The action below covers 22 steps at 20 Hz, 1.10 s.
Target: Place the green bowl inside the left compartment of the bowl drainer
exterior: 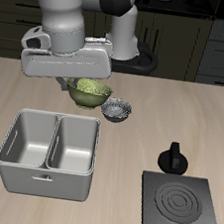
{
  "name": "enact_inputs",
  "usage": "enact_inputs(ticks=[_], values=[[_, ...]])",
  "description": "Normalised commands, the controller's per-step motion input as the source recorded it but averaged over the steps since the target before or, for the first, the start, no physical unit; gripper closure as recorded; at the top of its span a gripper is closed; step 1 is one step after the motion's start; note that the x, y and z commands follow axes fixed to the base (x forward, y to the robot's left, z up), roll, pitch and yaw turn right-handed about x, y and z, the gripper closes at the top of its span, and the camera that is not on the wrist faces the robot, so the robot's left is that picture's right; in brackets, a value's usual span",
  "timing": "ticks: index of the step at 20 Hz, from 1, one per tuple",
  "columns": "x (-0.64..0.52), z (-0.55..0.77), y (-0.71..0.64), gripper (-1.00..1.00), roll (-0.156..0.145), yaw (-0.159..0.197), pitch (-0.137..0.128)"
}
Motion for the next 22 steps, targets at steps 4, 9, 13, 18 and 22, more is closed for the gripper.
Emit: enact_inputs(ticks=[4, 9, 13, 18, 22], values=[[0.06, -0.21, -0.17, 1.0, -0.025, 0.009, 0.03], [-0.03, -0.23, -0.1, 1.0, -0.03, 0.024, 0.028], [-0.03, -0.24, -0.08, 1.0, -0.021, 0.013, 0.034], [0.0, -0.35, -0.03, 1.0, -0.008, 0.016, 0.047], [0.01, -0.24, 0.0, 1.0, -0.004, 0.016, 0.037]])
